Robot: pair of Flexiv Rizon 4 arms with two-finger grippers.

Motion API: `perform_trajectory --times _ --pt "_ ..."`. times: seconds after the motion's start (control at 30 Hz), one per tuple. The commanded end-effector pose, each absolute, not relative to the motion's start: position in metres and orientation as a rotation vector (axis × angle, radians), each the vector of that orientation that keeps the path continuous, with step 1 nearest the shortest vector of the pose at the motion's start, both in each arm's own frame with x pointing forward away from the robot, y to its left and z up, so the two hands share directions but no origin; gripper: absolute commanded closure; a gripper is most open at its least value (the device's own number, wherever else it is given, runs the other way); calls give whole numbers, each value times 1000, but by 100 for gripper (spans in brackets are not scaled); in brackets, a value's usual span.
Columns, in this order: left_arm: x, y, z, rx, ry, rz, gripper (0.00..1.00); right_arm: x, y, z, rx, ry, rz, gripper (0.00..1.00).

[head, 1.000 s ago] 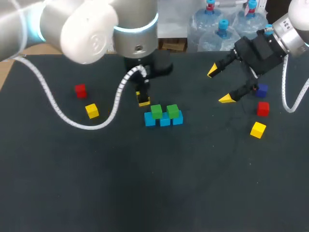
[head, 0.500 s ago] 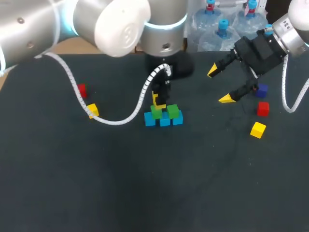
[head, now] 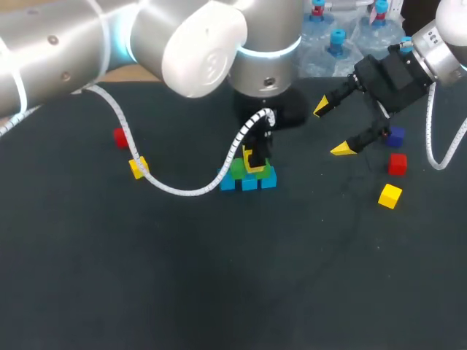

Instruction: Place the blue cubes, place green cubes on the blue cubes, place the yellow cubes on the green cubes, then place the red cubes on the yellow cubes, and place purple cube on the red cubes.

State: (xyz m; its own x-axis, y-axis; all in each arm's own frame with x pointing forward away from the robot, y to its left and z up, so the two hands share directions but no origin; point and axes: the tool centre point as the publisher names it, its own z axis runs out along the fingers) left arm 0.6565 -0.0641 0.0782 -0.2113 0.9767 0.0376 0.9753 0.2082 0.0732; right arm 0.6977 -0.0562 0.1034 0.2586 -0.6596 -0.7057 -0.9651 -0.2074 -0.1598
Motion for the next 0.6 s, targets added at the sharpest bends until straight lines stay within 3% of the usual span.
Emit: perform_trajectory --times 0.03,0.6 --pt "653 -64 78 1959 2419 135 100 698 -56 103 -1948 1467 674 0" --pt "651 -65 75 1955 2382 167 100 698 -56 103 -1948 1467 674 0"
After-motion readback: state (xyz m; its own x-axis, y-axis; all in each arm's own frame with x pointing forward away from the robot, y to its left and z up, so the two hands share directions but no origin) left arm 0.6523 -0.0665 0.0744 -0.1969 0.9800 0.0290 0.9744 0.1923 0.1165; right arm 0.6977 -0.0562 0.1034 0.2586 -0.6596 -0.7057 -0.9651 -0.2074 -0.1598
